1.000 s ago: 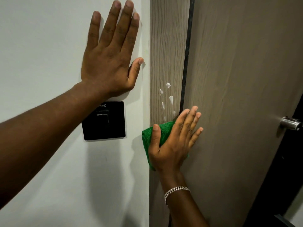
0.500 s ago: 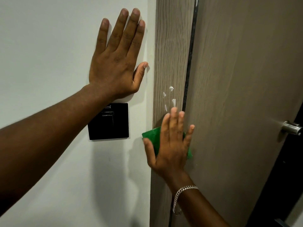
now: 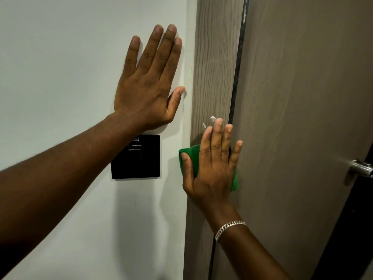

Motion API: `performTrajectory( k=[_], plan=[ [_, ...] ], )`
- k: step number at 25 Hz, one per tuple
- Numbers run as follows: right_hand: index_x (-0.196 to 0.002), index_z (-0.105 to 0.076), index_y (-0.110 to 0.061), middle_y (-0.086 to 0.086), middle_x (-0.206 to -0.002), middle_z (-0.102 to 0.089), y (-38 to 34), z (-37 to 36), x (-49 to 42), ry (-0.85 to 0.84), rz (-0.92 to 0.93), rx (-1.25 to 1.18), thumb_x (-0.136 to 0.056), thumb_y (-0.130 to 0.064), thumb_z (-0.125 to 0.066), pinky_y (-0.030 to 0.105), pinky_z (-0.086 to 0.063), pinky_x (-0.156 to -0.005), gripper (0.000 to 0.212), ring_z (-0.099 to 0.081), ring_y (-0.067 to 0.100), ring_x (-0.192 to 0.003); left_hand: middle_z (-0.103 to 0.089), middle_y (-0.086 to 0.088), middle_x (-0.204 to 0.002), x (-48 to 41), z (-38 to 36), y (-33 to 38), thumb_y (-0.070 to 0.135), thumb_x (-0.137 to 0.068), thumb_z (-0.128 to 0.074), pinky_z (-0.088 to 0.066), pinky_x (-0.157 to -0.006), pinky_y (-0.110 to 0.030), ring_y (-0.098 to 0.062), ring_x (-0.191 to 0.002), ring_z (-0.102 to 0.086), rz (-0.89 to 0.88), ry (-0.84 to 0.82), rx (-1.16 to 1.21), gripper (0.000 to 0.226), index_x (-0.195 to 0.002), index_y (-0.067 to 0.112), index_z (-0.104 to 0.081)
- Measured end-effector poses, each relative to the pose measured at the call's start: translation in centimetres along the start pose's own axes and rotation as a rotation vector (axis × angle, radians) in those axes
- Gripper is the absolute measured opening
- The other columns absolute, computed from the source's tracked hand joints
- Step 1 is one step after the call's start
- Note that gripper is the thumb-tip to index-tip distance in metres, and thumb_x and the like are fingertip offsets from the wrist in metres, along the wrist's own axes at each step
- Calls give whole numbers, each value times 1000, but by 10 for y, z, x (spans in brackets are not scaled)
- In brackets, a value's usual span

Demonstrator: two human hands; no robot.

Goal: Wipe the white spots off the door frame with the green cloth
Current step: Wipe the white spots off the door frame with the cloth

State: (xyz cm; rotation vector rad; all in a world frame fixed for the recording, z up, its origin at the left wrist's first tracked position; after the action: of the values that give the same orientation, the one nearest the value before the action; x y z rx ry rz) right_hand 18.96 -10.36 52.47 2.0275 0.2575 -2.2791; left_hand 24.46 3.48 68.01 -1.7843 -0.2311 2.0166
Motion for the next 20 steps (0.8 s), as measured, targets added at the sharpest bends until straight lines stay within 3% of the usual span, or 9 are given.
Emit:
performTrajectory(
  k=[5,8,12,14,17,20],
  plan=[
    [-146,-21,-6,12,-154,-21,5,7,30,-173,340,43,-97,-35,-37,46,3,-122,59,5,22,-151,-10,-15,-165,1,2,2,56,-95,-19,-6,-121,-52,-31,-152,-8,-7,-2,3,78,-156,8,-4],
    [-148,-16,-6,13,-157,-13,12,5,17,-179,132,23,-96,-32,-32,46,4,-122,60,9,21,-151,-9,-15,-165,1,4,1,56,-95,-20,-6,-121,-52,-31,-152,-7,6,-5,5,78,-156,8,-4],
    [-151,-10,-3,15,-162,-6,0,-1,-30,-4,-229,-39,-99,-34,-25,46,5,-124,62,7,25,-151,-9,-16,-165,3,4,3,55,-95,-20,-7,-122,-52,-31,-152,-7,8,-4,3,79,-156,8,-5],
    [-151,-7,-3,16,-163,-5,-8,-3,-36,7,-206,-18,-100,-38,-24,47,5,-123,64,6,27,-151,-9,-16,-165,2,4,1,55,-95,-20,-7,-122,-52,-31,-152,-7,6,-8,-2,78,-155,7,-5],
    [-151,-2,-4,10,-161,2,-9,-2,-12,-107,11,8,-99,-43,-25,47,7,-123,69,11,26,-150,-9,-16,-165,2,6,2,55,-95,-20,-6,-122,-52,-31,-152,-7,8,-18,8,78,-156,7,-5],
    [-150,-1,-1,14,-160,5,8,3,-16,-93,-93,-19,-98,-46,-27,49,6,-123,74,14,26,-149,-8,-15,-165,2,7,2,55,-95,-19,-5,-122,-51,-31,-153,-6,9,-16,15,78,-156,7,-5]
  ],
)
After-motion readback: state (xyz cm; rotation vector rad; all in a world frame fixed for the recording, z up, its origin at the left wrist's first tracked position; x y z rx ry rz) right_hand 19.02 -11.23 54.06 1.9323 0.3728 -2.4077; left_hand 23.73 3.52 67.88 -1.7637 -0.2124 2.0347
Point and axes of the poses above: each hand's wrist, its own x-axis away from the middle knuckle, its own z-axis out of the back of the hand, y = z × x, the point moved 2 cm from there along -x, towards the middle knuckle
